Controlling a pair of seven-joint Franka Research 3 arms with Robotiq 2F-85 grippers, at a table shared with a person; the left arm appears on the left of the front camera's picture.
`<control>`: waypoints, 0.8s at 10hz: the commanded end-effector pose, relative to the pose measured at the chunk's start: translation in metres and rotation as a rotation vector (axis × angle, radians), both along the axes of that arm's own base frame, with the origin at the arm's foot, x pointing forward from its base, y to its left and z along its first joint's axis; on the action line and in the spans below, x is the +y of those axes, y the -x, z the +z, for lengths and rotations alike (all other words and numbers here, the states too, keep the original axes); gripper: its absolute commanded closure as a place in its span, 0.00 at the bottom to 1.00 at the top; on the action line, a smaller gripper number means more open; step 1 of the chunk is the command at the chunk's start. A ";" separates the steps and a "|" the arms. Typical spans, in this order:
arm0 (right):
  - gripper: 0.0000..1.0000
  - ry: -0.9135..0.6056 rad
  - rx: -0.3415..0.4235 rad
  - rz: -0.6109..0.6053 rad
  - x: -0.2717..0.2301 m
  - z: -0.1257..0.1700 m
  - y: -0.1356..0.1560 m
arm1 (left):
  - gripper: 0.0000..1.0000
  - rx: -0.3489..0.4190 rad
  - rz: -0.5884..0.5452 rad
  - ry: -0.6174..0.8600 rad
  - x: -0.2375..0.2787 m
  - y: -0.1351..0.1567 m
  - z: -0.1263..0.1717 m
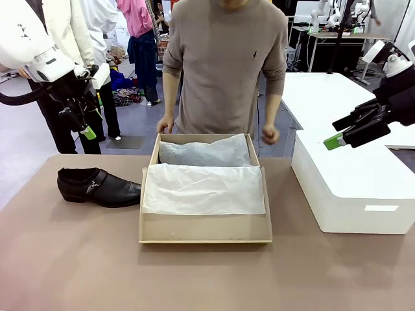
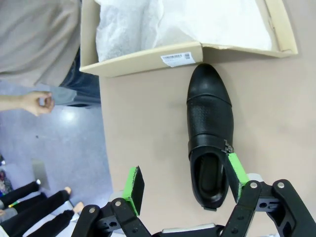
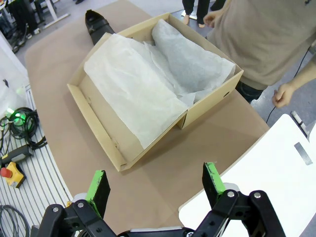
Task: Pack the shoes into the box.
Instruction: Place the other shoe of the Shoes into the Shoes Box.
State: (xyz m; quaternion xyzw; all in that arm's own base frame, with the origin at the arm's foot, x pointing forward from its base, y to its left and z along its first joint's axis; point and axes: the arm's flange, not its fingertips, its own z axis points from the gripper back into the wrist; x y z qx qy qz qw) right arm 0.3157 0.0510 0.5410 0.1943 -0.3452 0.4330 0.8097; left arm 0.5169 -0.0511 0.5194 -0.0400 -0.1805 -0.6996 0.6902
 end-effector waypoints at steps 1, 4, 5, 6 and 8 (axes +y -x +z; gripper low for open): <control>0.00 -0.016 -0.007 0.014 0.001 0.000 -0.002 | 0.14 0.011 0.006 -0.046 0.006 0.005 0.001; 0.00 -0.016 -0.007 0.014 0.001 0.000 -0.002 | 0.14 0.061 0.008 -0.103 0.025 0.010 -0.009; 0.00 -0.016 -0.007 0.014 0.001 0.000 -0.002 | 0.14 0.086 -0.004 -0.125 0.030 0.011 -0.018; 0.00 -0.016 -0.007 0.014 0.001 0.000 -0.002 | 0.14 0.114 0.002 -0.139 0.036 0.012 -0.029; 0.00 -0.016 -0.007 0.014 0.001 0.000 -0.002 | 0.14 0.114 0.010 -0.148 0.045 0.011 -0.049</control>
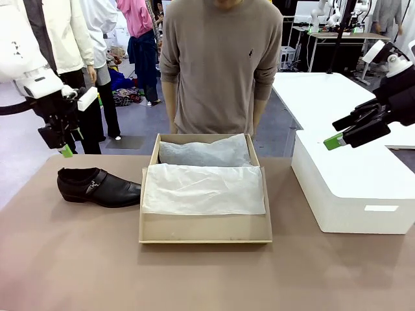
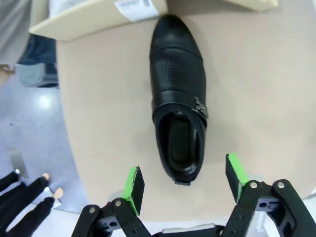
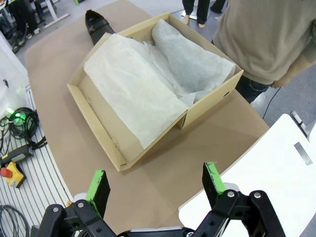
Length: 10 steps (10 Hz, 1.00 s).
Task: Pack the shoes into the box.
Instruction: Place the other shoe of the Shoes into the Shoes Box.
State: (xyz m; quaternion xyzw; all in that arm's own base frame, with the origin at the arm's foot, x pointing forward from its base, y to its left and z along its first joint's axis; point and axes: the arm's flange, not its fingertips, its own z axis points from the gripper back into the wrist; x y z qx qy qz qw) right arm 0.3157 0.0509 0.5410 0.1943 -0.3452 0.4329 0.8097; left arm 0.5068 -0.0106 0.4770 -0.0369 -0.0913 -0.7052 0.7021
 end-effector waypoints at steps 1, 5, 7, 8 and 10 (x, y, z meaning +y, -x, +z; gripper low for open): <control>0.00 -0.016 -0.007 0.014 0.001 0.000 -0.002 | 0.14 -0.013 0.012 -0.028 0.007 0.000 -0.018; 0.00 -0.016 -0.007 0.014 0.001 0.000 -0.002 | 0.14 -0.016 0.004 -0.018 0.019 -0.010 -0.043; 0.00 -0.016 -0.007 0.014 0.001 0.000 -0.002 | 0.14 0.001 0.022 -0.015 0.010 -0.009 -0.039; 0.00 -0.016 -0.007 0.014 0.001 0.000 -0.002 | 0.14 0.001 0.022 -0.015 0.010 -0.009 -0.039; 0.00 -0.016 -0.007 0.014 0.001 0.000 -0.002 | 0.14 0.001 0.022 -0.015 0.010 -0.009 -0.039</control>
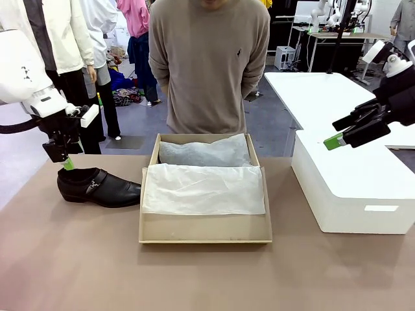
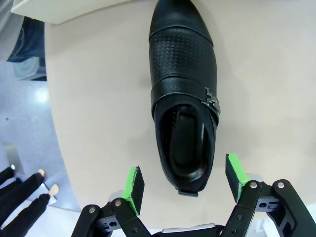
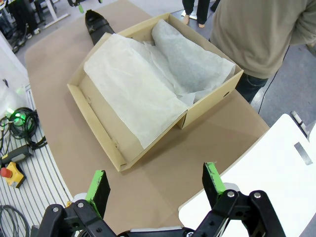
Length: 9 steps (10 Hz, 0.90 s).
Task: Pack the shoes into the box.
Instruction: Place the other shoe of the Shoes into the Shoes Box.
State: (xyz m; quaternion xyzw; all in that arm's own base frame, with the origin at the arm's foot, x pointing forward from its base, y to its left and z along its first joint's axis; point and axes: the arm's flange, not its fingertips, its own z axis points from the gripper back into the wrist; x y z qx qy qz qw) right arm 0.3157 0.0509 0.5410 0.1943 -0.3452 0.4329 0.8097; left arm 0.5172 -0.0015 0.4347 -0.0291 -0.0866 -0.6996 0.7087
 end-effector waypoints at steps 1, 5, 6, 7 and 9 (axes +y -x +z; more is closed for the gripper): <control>0.00 -0.016 -0.007 0.014 0.001 0.000 -0.002 | 0.14 0.003 0.004 0.002 0.001 0.002 0.003; 0.00 -0.016 -0.007 0.014 0.001 0.000 -0.002 | 0.14 0.029 -0.009 -0.014 -0.006 -0.027 -0.003; 0.00 -0.016 -0.007 0.014 0.001 0.000 -0.002 | 0.14 0.033 -0.011 -0.025 -0.008 -0.036 -0.003; 0.00 -0.016 -0.007 0.014 0.001 0.000 -0.002 | 0.14 0.038 -0.010 -0.045 -0.010 -0.044 -0.003; 0.00 -0.016 -0.007 0.014 0.001 0.000 -0.002 | 0.14 0.067 -0.002 -0.064 -0.011 -0.056 -0.010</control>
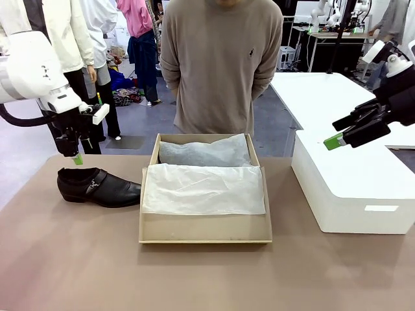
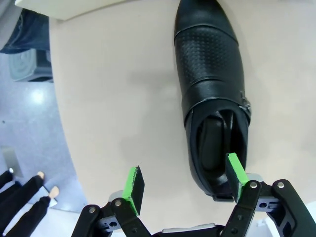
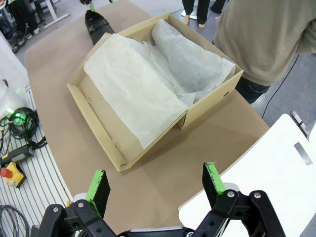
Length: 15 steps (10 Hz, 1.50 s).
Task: Pack the shoes into the box.
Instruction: Place the other shoe of the Shoes into the Shoes Box.
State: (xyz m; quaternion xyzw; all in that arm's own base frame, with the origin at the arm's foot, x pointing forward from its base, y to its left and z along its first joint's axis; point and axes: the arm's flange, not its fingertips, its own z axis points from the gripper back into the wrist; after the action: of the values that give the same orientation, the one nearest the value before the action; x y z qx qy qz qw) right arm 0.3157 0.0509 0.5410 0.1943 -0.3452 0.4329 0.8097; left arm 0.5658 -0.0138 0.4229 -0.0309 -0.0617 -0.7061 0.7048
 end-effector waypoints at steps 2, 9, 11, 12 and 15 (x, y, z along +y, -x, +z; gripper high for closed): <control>0.00 -0.016 -0.007 0.014 0.001 0.000 -0.002 | 0.14 0.043 0.029 -0.041 0.002 -0.016 -0.013; 0.00 -0.016 -0.007 0.014 0.001 0.000 -0.002 | 0.14 0.090 0.038 -0.061 0.002 -0.027 -0.046; 0.00 -0.016 -0.007 0.014 0.001 0.000 -0.002 | 0.14 0.108 0.027 -0.067 0.000 -0.026 -0.054; 0.00 -0.016 -0.007 0.014 0.001 0.000 -0.002 | 0.14 0.108 0.008 -0.069 -0.001 -0.026 -0.058; 0.00 -0.016 -0.007 0.014 0.001 0.000 -0.002 | 0.14 0.120 -0.032 -0.093 -0.002 -0.023 -0.069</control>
State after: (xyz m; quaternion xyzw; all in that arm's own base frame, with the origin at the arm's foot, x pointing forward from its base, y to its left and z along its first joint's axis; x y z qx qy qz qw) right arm 0.3157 0.0509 0.5410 0.1943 -0.3452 0.4329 0.8097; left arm 0.5897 -0.0212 0.3552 -0.0471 0.0038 -0.7075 0.7052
